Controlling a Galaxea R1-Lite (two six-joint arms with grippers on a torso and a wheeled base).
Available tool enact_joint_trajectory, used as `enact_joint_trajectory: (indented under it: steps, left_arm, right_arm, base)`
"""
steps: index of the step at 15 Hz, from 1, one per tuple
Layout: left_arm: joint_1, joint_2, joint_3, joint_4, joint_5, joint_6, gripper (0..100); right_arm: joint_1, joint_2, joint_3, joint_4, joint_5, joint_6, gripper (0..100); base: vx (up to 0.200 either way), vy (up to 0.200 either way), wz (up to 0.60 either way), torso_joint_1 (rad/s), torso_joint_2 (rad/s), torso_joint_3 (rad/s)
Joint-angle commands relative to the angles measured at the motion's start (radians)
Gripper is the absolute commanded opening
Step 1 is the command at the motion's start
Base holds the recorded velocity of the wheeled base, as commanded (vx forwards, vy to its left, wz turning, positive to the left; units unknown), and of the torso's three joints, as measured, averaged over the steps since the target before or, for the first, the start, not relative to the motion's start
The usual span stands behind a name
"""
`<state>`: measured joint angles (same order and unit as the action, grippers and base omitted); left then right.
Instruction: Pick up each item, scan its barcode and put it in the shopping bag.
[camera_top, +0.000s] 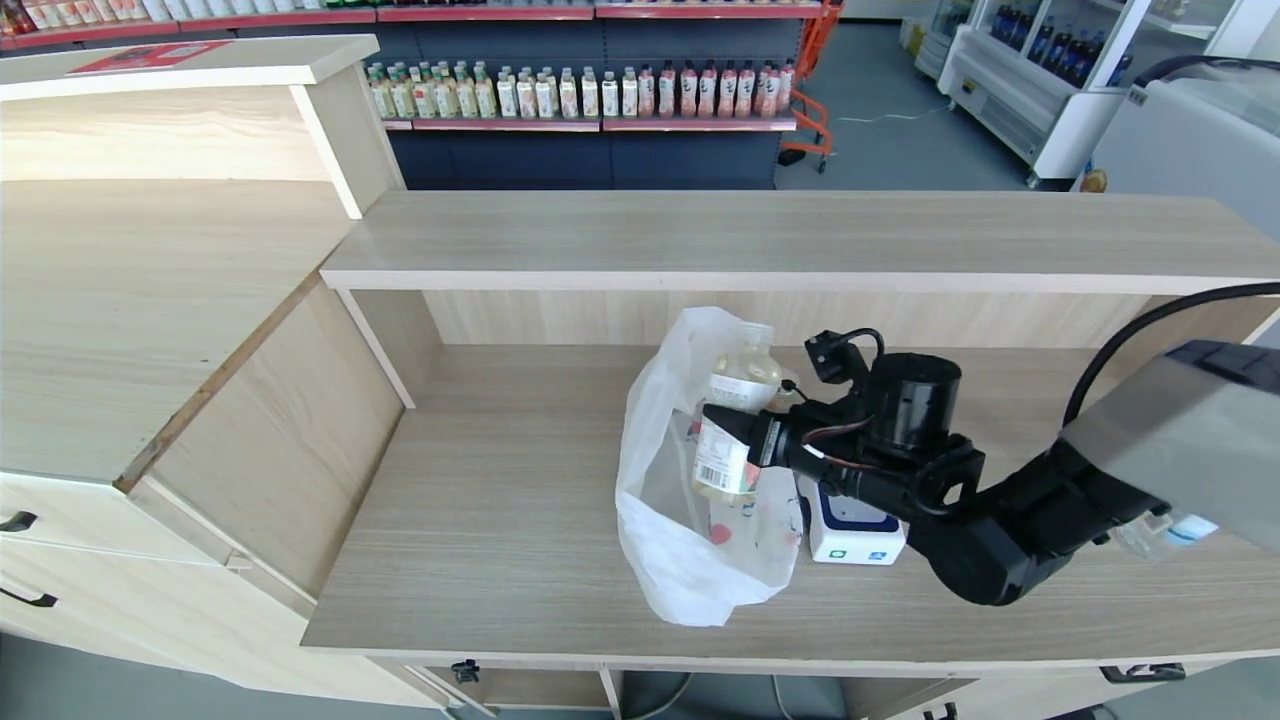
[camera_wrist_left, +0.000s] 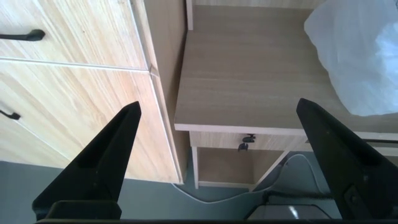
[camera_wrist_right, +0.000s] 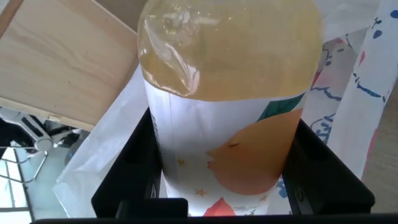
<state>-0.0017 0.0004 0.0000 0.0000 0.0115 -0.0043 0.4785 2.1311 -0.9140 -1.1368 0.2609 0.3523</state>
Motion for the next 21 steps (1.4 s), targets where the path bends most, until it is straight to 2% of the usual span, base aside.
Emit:
enact_joint_trajectory:
  steps: [1,7,11,12,17,21]
  left_arm:
    - [0.000,0.000,0.000,0.000,0.001,0.000,100]
    - [0.000,0.000,0.000,0.000,0.001,0.000,100]
    - [0.000,0.000,0.000,0.000,0.001,0.000,100]
    - [0.000,0.000,0.000,0.000,0.001,0.000,100]
    - [0.000,0.000,0.000,0.000,0.001,0.000,100]
    - [0.000,0.000,0.000,0.000,0.001,0.000,100]
  right_arm:
    - [0.037,0.095,-0.083,0.037,-0.023,0.005,0]
    - [0.046,0.221,-0.164,0.061,-0.098,0.000,0]
    - [0.063,0.263,-0.215,0.061,-0.098,0.002,0]
    - [0.068,0.274,-0.236,0.061,-0.098,0.004,100]
    - [0.075,0.271,-0.292,0.097,-0.097,0.019,100]
    - [0.042,0.139,-0.235,0.104,-0.097,0.053,100]
  base:
    - [0.000,0.000,0.00,0.000,0.00,0.000]
    - [0.000,0.000,0.00,0.000,0.00,0.000]
    - [0.000,0.000,0.00,0.000,0.00,0.000]
    - [0.000,0.000,0.00,0.000,0.00,0.000]
    - [0.000,0.000,0.00,0.000,0.00,0.000]
    - [0.000,0.000,0.00,0.000,0.00,0.000]
